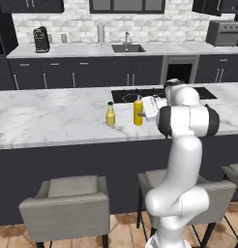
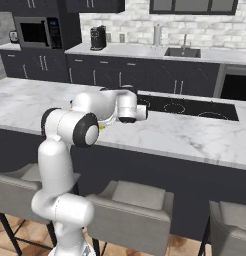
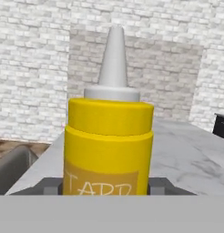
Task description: The dining table condiment station is running low on mustard. Refill the condiment station by opening the cabinet and taking the mustard from the cabinet and placing it on the dining table.
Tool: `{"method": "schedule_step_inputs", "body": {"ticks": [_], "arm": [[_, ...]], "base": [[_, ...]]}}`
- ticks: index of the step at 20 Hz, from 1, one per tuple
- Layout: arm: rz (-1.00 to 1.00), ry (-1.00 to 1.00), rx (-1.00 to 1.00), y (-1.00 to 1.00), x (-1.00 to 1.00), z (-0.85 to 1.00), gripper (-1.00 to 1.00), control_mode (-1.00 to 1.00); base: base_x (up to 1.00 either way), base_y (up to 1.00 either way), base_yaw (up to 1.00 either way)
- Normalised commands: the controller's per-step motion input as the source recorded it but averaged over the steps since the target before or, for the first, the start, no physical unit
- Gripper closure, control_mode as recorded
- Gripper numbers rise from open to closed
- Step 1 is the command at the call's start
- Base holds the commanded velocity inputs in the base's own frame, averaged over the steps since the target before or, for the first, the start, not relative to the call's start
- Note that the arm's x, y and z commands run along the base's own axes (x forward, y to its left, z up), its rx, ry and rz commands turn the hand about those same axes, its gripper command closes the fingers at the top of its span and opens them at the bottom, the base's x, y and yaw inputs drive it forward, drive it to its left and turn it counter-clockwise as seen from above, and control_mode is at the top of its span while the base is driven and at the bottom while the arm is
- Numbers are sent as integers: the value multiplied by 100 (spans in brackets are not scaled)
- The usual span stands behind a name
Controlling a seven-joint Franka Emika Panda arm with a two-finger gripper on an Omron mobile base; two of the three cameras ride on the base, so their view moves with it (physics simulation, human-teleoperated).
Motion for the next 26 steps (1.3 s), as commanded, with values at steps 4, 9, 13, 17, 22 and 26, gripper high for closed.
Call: {"method": "schedule_step_inputs", "body": {"ticks": [4,9,13,17,22,26], "arm": [[-1,0,0,-2,3,0,-100,-100],[0,0,0,-14,0,14,-100,-100],[0,0,0,-22,0,23,-100,-100],[0,0,0,-17,-7,49,-100,-100],[0,0,0,-13,-28,55,-100,-100],[0,-4,0,-3,-63,44,-100,-100]], "base": [[0,0,0],[0,0,0],[0,0,0],[0,0,0],[0,0,0],[0,0,0]]}}
